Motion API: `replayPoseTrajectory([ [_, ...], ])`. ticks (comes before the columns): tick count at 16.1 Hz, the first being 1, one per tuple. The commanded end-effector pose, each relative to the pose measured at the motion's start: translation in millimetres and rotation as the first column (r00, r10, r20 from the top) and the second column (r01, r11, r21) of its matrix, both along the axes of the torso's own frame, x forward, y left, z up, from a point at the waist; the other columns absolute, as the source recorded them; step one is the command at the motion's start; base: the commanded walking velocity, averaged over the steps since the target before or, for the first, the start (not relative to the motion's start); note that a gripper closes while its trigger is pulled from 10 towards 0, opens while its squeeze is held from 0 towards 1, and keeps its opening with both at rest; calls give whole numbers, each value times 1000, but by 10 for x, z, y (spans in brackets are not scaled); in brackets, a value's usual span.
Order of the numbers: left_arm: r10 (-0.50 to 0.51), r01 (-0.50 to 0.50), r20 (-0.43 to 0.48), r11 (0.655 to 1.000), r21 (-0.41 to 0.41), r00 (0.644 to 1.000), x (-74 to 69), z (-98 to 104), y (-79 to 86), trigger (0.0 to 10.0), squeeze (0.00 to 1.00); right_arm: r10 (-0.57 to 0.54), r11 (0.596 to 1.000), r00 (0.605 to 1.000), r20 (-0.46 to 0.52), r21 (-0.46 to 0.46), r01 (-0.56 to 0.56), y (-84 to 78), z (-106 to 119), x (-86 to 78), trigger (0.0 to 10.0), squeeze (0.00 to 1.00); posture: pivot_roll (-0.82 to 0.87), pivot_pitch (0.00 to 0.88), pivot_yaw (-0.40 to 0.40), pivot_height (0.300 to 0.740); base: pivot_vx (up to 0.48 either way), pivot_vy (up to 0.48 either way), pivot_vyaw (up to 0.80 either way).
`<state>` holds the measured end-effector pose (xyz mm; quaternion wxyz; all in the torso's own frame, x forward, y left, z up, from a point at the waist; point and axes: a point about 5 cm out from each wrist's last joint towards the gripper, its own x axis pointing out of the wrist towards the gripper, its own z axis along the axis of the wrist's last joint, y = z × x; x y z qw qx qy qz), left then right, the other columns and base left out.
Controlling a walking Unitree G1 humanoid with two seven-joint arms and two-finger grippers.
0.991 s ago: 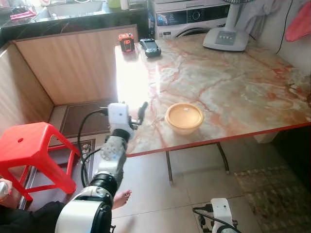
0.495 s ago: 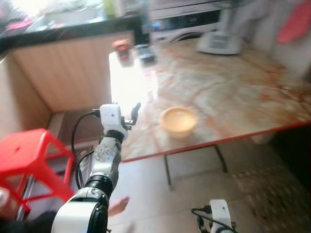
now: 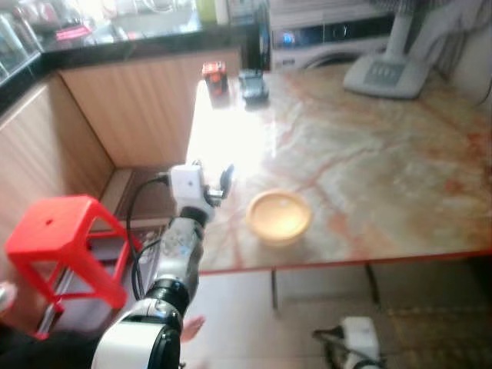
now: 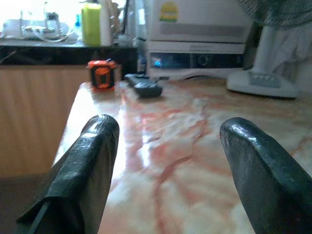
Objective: Restocking fridge
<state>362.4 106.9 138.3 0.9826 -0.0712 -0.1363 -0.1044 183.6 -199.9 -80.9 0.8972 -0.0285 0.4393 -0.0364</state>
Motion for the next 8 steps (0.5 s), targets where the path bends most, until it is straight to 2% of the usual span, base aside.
replayPoseTrajectory([
  [1, 37, -37, 4, 999, 8, 999, 12, 11, 134, 10000, 0, 7, 999, 1000, -7, 33, -7, 129, -25, -11, 10000, 0, -103, 14, 76, 740, 0, 0, 0],
  [5, 28, -28, 2, 1000, 13, 1000, 17, 16, 135, 10000, 0, 3, 999, 1000, -6, 36, -3, 130, -21, -3, 10000, 0, -99, 23, 75, 740, 0, 0, 0],
  [8, 21, -21, 4, 1000, 16, 1000, 20, 25, 124, 10000, 0, 0, 999, 1000, -7, 38, 0, 132, -21, -1, 10000, 0, -97, 26, 76, 740, 0, -255, 0],
])
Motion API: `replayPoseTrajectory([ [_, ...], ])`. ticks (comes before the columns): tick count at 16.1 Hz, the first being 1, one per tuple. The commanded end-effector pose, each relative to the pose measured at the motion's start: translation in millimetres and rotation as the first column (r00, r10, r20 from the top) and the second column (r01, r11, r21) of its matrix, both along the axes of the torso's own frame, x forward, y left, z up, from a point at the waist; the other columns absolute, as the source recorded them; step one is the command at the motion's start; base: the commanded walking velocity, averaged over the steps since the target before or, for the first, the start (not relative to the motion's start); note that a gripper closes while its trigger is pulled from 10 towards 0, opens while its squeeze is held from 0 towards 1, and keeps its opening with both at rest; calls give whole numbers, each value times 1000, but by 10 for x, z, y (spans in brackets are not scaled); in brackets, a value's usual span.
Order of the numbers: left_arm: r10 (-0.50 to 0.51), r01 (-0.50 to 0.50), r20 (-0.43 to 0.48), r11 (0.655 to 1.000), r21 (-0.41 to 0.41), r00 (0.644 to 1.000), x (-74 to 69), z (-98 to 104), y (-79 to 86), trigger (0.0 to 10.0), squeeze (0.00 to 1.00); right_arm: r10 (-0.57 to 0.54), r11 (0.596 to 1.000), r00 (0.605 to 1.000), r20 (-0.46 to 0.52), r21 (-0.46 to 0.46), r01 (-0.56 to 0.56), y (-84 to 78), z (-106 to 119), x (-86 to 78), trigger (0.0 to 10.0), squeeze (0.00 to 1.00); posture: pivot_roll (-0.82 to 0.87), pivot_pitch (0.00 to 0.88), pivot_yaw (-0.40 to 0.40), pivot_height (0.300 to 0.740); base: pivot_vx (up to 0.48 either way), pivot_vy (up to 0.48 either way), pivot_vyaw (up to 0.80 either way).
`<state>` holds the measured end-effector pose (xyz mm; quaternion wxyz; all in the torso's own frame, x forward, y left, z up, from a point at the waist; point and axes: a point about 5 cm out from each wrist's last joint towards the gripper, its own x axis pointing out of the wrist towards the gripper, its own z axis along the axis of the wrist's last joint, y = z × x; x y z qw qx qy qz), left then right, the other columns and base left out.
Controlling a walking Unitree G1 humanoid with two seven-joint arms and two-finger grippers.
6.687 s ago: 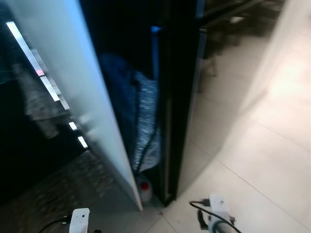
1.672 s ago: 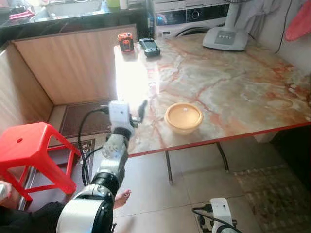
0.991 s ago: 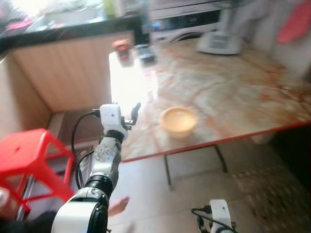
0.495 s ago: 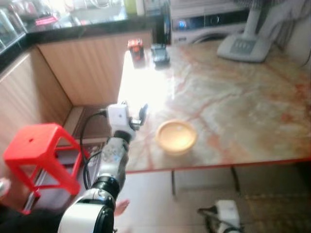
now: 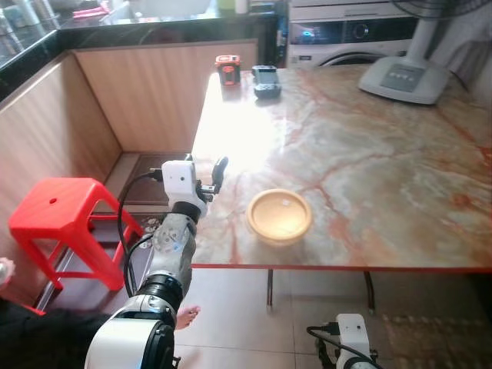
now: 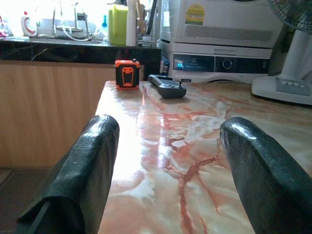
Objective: Restocking fridge
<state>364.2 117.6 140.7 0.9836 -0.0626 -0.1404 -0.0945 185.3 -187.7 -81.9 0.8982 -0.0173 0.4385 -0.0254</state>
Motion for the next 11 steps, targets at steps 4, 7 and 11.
replayPoseTrajectory([
  [4, -9, 9, -1, 1000, 3, 1000, 6, 12, 4, 10000, 0, -9, 1000, 1000, -9, 9, 9, 15, -10, -13, 10000, 0, -96, 29, 79, 740, 0, -280, 0],
  [7, -9, 9, 2, 1000, 2, 1000, 6, 17, 2, 10000, 0, -9, 1000, 1000, -9, 11, 9, 16, -10, -13, 10000, 0, -93, 30, 79, 740, 0, -184, 0],
  [11, -9, 9, -10, 1000, -8, 1000, -2, -11, 12, 10000, 0, -8, 1000, 1000, -9, 13, 8, 18, -11, -13, 10000, 0, -93, 32, 80, 740, 0, 0, 0],
])
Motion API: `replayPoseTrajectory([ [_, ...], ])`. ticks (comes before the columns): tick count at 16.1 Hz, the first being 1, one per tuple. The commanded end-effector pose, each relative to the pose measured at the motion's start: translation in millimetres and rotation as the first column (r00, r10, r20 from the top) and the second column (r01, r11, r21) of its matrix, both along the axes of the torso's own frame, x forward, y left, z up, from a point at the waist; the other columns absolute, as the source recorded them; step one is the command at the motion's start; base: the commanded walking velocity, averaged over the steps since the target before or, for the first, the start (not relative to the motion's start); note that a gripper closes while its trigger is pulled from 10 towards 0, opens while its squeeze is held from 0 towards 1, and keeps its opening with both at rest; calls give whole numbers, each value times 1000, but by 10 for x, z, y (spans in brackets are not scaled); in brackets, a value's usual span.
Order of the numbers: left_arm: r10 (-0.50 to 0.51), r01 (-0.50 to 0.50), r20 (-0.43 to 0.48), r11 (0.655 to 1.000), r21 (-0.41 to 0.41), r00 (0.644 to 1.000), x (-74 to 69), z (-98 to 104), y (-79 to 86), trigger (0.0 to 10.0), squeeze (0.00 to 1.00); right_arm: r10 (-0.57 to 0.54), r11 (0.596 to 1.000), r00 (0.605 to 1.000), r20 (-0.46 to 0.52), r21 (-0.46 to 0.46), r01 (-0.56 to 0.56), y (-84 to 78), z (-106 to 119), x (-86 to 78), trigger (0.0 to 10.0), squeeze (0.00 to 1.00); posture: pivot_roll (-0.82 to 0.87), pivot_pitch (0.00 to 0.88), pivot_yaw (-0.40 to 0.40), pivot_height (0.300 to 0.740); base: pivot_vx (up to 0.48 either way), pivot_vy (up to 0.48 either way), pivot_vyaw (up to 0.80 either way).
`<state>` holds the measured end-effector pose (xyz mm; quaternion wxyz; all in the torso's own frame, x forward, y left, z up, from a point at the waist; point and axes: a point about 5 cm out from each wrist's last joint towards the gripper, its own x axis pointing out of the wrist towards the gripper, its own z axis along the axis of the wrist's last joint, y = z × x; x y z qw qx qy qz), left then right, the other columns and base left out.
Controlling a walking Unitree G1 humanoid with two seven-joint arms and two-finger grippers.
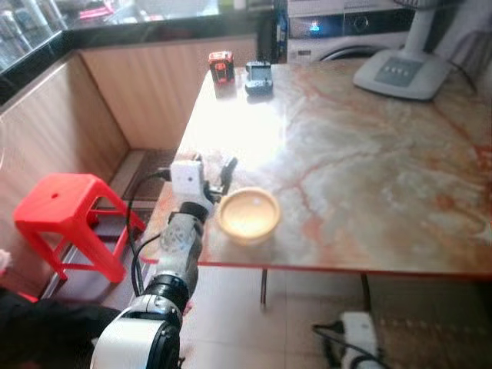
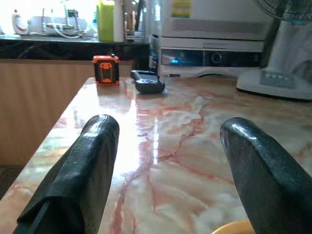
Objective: Restocking fridge
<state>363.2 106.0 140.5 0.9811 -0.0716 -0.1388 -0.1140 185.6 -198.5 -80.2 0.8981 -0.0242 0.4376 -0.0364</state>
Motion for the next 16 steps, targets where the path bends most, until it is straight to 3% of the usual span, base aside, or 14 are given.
replayPoseTrajectory([
  [1, 28, -28, -14, 1000, -5, 1000, 1, -27, 127, 10000, 0, 6, 999, 1000, -9, 36, -6, 129, -27, -15, 10000, 0, -92, 33, 81, 740, 0, 0, 0],
  [4, 18, -20, -33, 999, -43, 999, 3, -45, 132, 10000, 0, 7, 999, 1000, -8, 36, -7, 131, -27, -16, 10000, 0, -92, 29, 82, 740, 0, 0, 0],
  [6, -11, 5, -57, 993, -117, 998, 20, -44, 123, 10000, 0, 5, 999, 1000, -7, 35, -5, 129, -27, -17, 10000, 0, -92, 29, 82, 740, 0, 0, 0],
  [8, -100, 69, -136, 974, -217, 986, 24, -146, 99, 10000, 0, 4, 999, 1000, -8, 34, -4, 132, -29, -20, 10000, 0, -93, 21, 84, 740, 0, 0, 0],
  [10, -143, 108, -165, 973, -204, 976, 10, -203, 92, 10000, 0, 5, 999, 1000, -8, 34, -4, 134, -31, -25, 10000, 0, -94, 14, 88, 740, 0, 0, 0],
  [13, -222, 170, -203, 955, -245, 954, 2, -257, 45, 10000, 0, 7, 999, 1000, -9, 34, -7, 136, -34, -30, 10000, 0, -96, 11, 89, 740, 0, 0, 0],
  [15, -254, 195, -275, 955, -225, 927, -11, -355, 5, 10000, 1000, 10, 999, 1000, -9, 34, -10, 139, -36, -35, 10000, 0, -97, 4, 91, 740, 0, 0, 0],
  [16, -259, 193, -289, 952, -236, 922, -10, -372, 4, 10000, 1000, 10, 999, 1000, -9, 33, -10, 139, -36, -35, 10000, 0, -97, 4, 91, 740, 0, 0, 0],
])
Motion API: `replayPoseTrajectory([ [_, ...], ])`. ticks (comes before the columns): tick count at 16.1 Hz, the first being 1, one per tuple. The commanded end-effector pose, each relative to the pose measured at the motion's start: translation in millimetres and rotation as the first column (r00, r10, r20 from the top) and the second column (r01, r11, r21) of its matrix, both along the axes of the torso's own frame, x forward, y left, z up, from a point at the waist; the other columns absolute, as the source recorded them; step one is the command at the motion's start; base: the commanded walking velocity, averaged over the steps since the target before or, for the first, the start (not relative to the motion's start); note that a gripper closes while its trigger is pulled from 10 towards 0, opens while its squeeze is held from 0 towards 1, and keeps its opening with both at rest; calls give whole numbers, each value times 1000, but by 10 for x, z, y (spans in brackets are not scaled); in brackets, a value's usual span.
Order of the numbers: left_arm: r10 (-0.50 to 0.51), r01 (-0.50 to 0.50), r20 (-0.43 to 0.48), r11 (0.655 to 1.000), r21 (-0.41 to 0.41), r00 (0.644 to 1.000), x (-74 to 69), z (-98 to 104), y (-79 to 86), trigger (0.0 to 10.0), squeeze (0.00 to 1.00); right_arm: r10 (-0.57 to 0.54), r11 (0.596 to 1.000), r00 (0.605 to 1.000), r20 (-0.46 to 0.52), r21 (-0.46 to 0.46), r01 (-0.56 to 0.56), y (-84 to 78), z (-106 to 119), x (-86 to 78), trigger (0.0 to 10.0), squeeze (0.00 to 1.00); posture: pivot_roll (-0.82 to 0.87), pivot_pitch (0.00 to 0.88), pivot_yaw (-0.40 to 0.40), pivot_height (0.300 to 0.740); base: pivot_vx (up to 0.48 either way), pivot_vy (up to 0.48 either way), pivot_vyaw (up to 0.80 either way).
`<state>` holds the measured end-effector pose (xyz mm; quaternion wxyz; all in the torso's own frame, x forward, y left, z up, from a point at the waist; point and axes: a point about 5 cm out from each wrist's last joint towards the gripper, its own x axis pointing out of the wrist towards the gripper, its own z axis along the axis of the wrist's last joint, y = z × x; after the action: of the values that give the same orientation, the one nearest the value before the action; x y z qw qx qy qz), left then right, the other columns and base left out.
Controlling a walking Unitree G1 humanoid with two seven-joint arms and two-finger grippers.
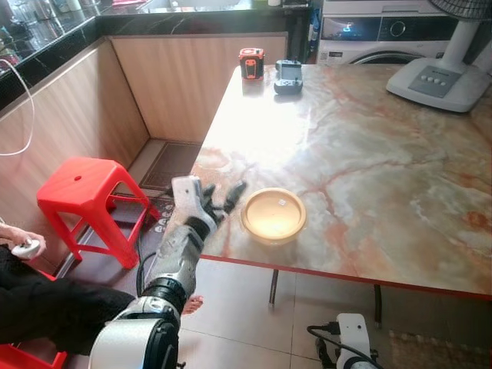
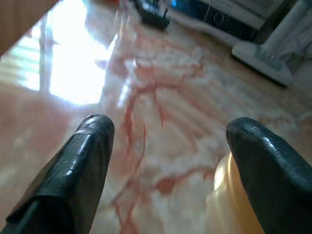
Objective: Restocking fridge
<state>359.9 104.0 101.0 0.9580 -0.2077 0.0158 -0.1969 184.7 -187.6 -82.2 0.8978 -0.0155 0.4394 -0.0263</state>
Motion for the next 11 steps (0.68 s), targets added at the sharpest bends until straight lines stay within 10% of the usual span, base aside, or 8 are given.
replayPoseTrajectory([
  [1, -13, 13, -11, 1000, 4, 1000, 25, 19, 18, 10000, 1000, 1, 1000, 1000, -6, 8, -1, 30, -16, -25, 10000, 0, -97, 4, 91, 740, 0, 0, 0],
  [8, -129, 128, -26, 991, -27, 991, 54, 70, -108, 10000, 1000, -2, 1000, 1000, 1, -4, 2, 16, -6, -9, 10000, 0, -101, 25, 83, 740, 0, 0, 0],
  [9, -145, 143, -45, 988, -60, 988, 54, 62, -124, 10000, 722, -2, 1000, 1000, 1, -4, 3, 15, -4, -7, 10000, 0, -103, 28, 84, 740, 0, 0, 0],
  [10, -155, 148, -62, 983, -111, 986, 57, 57, -129, 10000, 0, -3, 1000, 1000, 1, -4, 3, 14, -4, -6, 10000, 0, -103, 28, 84, 740, 0, 0, 0],
  [11, -166, 154, -72, 978, -144, 984, 58, 56, -132, 10000, 0, -2, 1000, 1000, 1, -5, 2, 13, -4, -6, 10000, 0, -103, 28, 84, 740, 0, 0, 0],
])
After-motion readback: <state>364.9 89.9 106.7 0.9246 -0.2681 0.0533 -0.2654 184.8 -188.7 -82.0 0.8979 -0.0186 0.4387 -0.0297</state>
